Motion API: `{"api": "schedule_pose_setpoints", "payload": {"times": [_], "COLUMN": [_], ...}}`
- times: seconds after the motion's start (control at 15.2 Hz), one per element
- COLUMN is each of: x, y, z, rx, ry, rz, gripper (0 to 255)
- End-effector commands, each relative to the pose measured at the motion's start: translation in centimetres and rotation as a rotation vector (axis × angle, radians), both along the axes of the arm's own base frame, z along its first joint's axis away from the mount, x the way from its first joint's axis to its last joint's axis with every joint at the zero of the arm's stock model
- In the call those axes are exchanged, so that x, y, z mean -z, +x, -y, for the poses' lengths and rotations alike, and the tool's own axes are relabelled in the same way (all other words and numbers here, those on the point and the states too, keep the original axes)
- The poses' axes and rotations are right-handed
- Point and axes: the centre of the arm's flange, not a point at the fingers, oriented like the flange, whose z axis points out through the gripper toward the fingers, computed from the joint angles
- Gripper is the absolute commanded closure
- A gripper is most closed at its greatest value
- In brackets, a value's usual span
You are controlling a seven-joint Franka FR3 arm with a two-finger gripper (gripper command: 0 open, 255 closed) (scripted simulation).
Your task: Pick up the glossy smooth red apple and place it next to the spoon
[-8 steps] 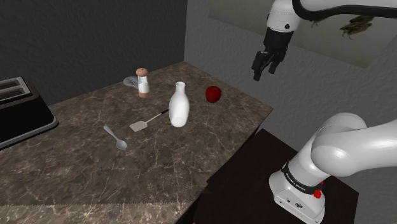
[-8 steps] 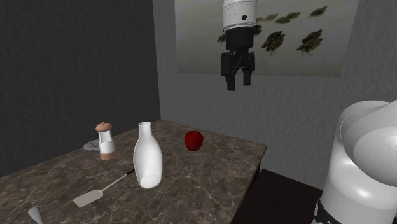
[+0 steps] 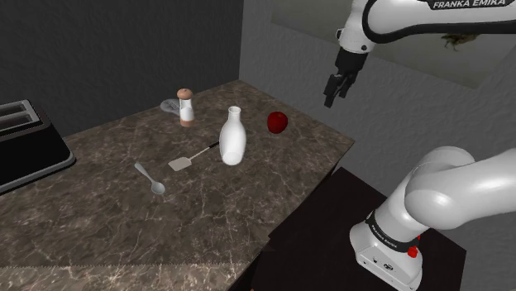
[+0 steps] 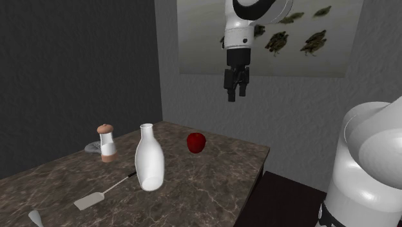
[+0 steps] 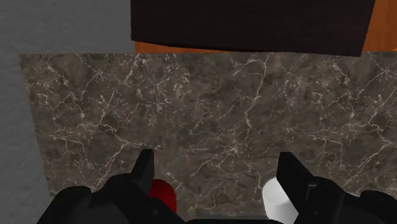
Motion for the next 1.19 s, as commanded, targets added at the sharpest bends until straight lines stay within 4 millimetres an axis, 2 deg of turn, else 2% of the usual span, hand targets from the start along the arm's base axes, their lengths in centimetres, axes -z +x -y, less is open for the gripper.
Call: {"api": "schedule_pose_setpoints", "payload": {"times": [0.0, 0.59, 1.12], "x": [1.6, 8.2, 13.9], "y": [1.7, 9.2, 17.1], "z": [1.7, 8.1, 11.9], "rx": [-0.056, -0.29, -0.498], "ry": [0.008, 0.051, 0.09], "rz": [0.01, 0.048, 0.082], "gripper": [0, 0, 0]}}
